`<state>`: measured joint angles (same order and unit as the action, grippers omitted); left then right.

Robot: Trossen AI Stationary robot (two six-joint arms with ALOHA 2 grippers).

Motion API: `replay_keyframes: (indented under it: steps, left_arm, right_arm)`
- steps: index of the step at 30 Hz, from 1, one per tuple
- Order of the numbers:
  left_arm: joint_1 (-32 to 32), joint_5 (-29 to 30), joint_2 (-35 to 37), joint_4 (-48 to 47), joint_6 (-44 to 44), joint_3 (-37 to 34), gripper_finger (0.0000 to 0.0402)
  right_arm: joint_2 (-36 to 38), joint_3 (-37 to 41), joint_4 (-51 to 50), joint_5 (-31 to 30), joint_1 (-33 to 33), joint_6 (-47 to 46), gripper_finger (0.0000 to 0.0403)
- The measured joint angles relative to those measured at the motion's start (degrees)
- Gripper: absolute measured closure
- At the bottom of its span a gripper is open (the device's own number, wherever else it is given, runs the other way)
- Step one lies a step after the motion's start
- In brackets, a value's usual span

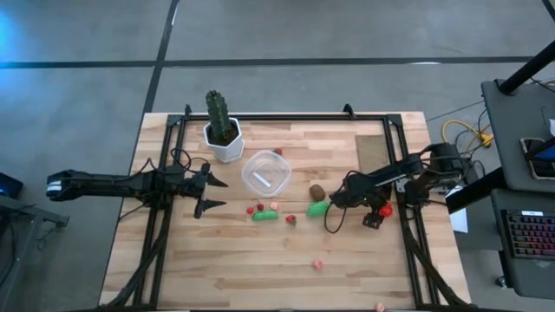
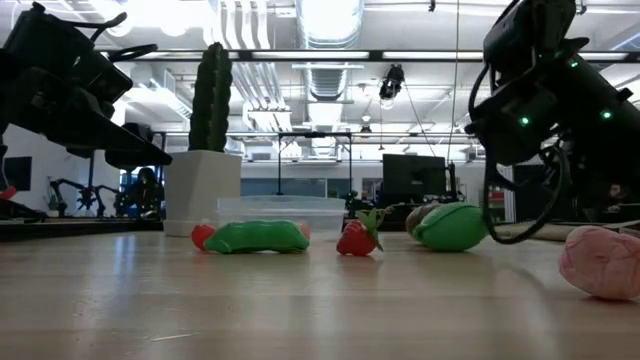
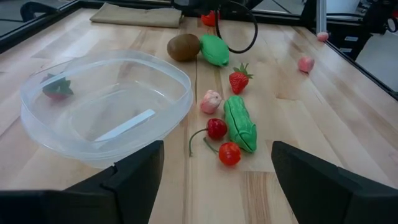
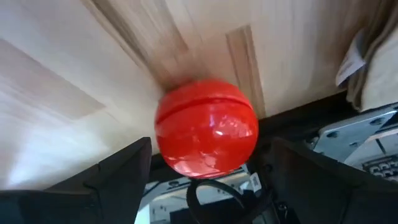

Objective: Pick and placing Produce into tupperware
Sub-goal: Put the tomato into the transparent bin

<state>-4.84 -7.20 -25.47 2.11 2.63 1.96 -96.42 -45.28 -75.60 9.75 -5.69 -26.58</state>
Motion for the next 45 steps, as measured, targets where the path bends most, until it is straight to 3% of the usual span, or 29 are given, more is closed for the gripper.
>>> replay_keyframes:
  steps: [27,39,45]
  left_arm:
    - [-0.01,-0.01,0.00,0.00,-0.01,0.01,0.0118]
    - [-0.01,-0.02,0.00,0.02,-0.02,0.02,0.0118]
    - [0.00,-0.02,0.00,0.02,-0.02,0.00,0.0118]
  right_arm:
    - [-0.09,4.20,6.27,3.61,0.09,-3.70,0.0088]
    - [0.02,3.42,6.41,3.31,0.10,-3.83,0.0156]
    - [1.07,3.31,5.86,4.26,0.08,-4.08,0.0144]
